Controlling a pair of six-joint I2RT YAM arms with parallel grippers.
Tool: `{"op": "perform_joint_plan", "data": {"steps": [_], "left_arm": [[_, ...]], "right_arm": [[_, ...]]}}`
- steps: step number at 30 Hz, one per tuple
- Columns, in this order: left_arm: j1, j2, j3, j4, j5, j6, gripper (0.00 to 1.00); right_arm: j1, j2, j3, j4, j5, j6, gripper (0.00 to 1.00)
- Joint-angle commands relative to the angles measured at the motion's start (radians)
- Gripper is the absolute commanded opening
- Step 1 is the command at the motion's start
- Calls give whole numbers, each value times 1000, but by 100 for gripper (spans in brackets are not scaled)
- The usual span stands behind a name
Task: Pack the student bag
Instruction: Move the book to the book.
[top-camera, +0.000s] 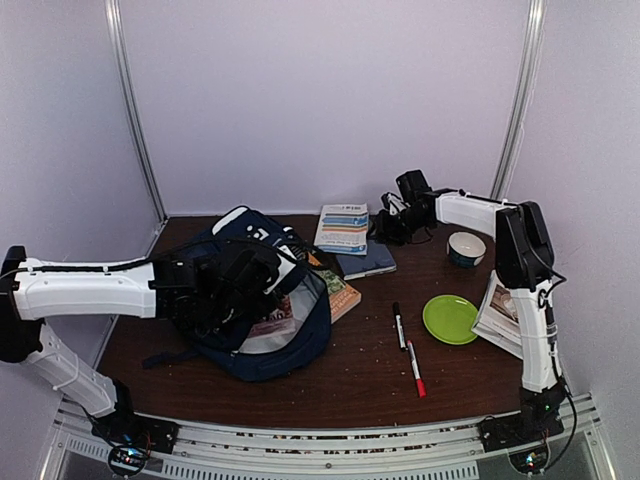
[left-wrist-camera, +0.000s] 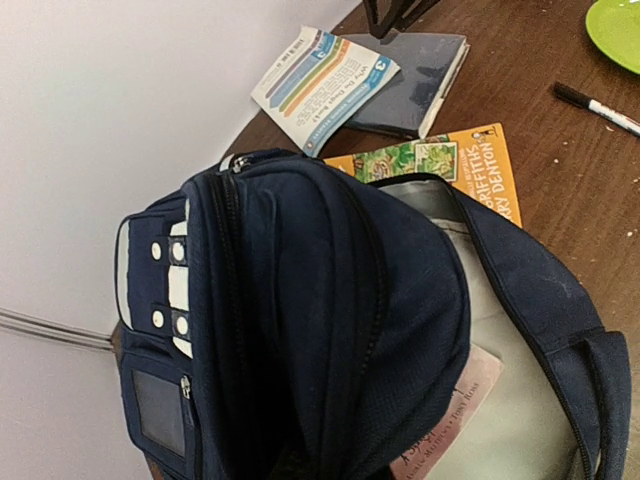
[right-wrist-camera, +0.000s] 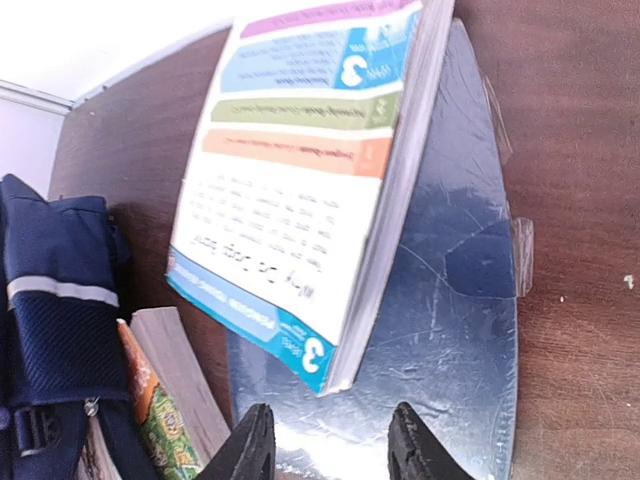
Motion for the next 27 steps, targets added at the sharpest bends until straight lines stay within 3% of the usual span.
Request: {"op": "perform_joint_plan", "data": {"steps": [1,13,27], "left_arm": [[-26,-27,10,35,84,-121,0],[-27,-124,-76,5,52,-203,0],[-27,-77,-31,-10,79,-195,0]], "right_arm": [[2,45,33,-33,-4,6,40],[8,141,111,16,-73,91,31],[8,149,71,170,-215,244,30]]}}
